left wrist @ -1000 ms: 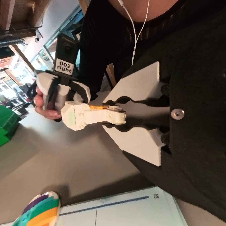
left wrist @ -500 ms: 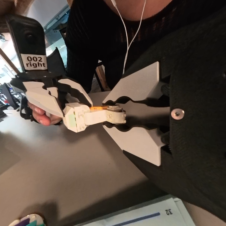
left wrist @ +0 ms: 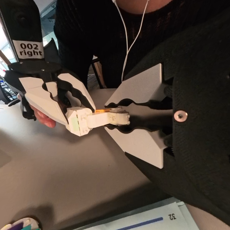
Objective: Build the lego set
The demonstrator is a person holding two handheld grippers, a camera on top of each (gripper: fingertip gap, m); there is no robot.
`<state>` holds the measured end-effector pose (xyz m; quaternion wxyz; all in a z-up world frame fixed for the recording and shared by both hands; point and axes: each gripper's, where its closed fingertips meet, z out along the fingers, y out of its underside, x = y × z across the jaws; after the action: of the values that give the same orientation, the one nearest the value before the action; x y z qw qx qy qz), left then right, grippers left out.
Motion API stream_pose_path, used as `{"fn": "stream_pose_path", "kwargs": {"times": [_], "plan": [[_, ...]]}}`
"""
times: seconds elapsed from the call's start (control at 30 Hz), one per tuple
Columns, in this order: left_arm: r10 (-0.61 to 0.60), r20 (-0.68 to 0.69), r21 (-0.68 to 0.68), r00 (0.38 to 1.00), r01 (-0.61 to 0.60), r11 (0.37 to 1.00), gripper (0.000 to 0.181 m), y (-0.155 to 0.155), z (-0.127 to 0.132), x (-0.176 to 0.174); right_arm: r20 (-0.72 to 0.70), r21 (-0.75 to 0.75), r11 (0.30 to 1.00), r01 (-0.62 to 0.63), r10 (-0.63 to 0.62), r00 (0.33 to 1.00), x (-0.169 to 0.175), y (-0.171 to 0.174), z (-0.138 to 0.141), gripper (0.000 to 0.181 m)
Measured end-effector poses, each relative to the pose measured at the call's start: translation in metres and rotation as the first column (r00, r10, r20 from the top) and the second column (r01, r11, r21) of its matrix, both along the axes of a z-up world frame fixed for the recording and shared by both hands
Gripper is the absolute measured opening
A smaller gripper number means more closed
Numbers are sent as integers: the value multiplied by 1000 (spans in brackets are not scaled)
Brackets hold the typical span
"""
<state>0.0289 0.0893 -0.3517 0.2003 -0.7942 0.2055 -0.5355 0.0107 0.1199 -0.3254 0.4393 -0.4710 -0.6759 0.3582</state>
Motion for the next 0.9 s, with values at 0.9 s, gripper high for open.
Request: {"fn": "stream_pose_path", "kwargs": {"times": [0.9], "plan": [[7,59,-28,998,-6,1000,24,1,5,-1,-117,-46,989,-139,133,984,14,-10,19,53]]}}
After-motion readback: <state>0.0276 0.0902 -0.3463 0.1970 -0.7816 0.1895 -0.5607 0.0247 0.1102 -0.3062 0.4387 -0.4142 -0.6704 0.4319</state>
